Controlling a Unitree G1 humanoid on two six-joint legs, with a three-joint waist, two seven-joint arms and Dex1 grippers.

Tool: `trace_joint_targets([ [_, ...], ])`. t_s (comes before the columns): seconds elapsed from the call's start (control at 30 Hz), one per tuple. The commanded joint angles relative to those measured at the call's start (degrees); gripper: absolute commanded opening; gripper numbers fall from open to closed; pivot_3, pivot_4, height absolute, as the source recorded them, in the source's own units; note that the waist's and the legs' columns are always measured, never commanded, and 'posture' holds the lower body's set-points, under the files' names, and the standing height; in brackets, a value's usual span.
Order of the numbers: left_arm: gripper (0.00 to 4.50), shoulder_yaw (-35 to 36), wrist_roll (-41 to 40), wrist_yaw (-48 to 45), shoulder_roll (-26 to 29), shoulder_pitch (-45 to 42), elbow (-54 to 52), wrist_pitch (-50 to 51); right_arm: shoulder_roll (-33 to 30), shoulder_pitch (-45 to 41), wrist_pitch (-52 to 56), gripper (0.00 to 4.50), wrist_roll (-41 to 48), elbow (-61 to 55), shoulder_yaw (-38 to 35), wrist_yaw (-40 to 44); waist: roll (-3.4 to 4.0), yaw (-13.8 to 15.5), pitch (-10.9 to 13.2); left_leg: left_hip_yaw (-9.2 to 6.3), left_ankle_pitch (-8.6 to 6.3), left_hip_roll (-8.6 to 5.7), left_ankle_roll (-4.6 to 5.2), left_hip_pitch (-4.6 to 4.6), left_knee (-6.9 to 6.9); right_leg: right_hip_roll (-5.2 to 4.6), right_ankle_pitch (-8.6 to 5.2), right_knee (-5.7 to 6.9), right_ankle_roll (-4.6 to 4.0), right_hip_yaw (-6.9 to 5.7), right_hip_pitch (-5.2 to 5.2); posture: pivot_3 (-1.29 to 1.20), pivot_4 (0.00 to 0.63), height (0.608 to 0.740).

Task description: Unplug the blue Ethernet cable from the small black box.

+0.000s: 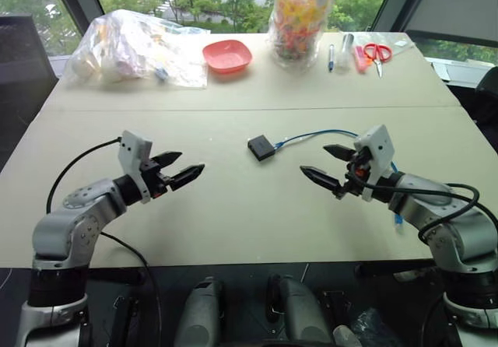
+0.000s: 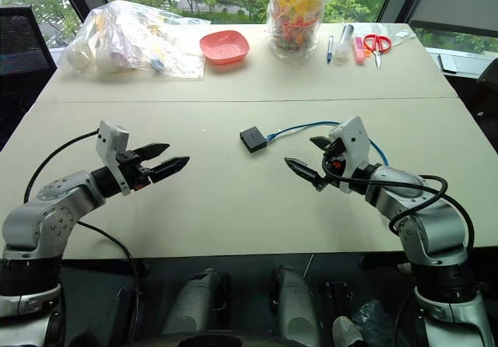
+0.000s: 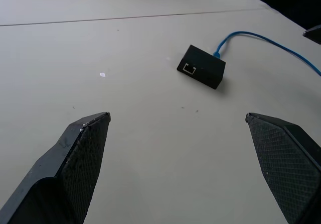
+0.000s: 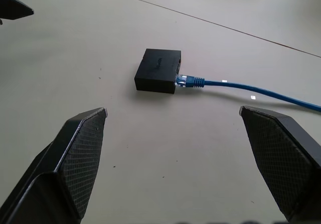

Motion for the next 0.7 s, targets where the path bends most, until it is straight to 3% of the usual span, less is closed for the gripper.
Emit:
trace_joint_targets([
  [0.03,4.50,0.68,-0.84,-0.41,0.21,-0.14,-2.00,-0.64,-0.37,-1.02,-1.59,4.43,-0.66,0.01,-0.47,1.16,0.00,0.00,0.00,0.00,0.00,0.00,0.00,0.00,0.00,0.00,0.00,0.00,0.00,0.00,0.00,0.00,0.150,0.740],
  [0.7,4.50,-0.51,0.22,-1.20,0.18,-4.33,1.33,-0.71,0.07,-4.96,-6.04,4.43,-6.32,7.57,2.11,5.29,0.00,0.00,0.00,0.02,0.01,-0.01,0.00,0.01,0.02,0.01,0.01,0.04,0.01,0.00,0.01,0.00,0.150,0.740],
])
